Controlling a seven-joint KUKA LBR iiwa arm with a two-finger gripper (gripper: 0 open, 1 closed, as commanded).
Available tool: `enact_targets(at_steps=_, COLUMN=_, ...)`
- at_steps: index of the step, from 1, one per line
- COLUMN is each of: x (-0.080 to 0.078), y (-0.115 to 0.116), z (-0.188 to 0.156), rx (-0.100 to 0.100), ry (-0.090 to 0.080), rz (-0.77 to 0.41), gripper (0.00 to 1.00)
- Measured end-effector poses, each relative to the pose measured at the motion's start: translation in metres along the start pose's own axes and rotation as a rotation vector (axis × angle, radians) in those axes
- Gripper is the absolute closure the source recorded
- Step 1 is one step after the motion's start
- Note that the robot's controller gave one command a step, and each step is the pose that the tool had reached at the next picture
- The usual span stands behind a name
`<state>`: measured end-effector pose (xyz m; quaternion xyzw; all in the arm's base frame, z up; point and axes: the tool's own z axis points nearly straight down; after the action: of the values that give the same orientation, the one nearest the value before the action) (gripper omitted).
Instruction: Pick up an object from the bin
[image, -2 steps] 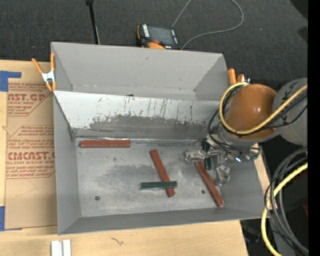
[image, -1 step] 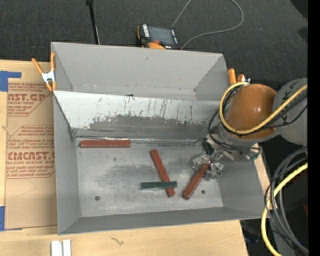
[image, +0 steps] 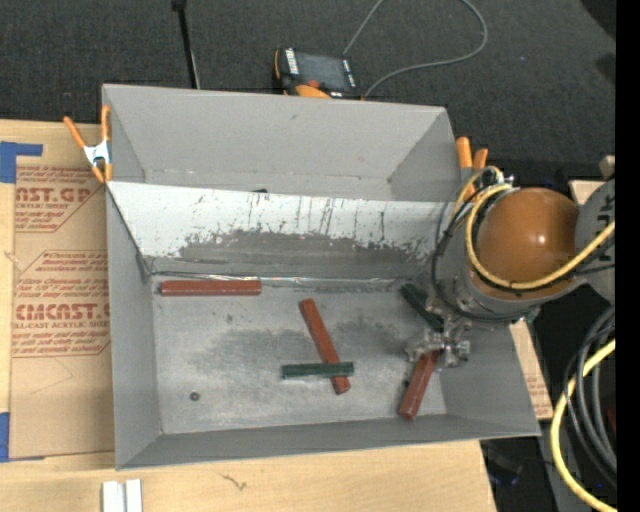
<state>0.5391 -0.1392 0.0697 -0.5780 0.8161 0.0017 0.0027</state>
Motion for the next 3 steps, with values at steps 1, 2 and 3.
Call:
enact_targets(at_steps=1, x=0.015, y=0.055, z=-0.016, rx=-0.004, ry=0.004, rz=-0.007, gripper=1.00)
enact_targets(at_steps=2, x=0.021, y=0.047, z=-0.012, rx=-0.003, ry=-0.015, rz=-0.797, gripper=1.00)
enact_targets(at_steps=3, x=0.020, y=0.053, z=-0.028, rx=-0.003, ry=-0.001, rz=-0.826, gripper=1.00)
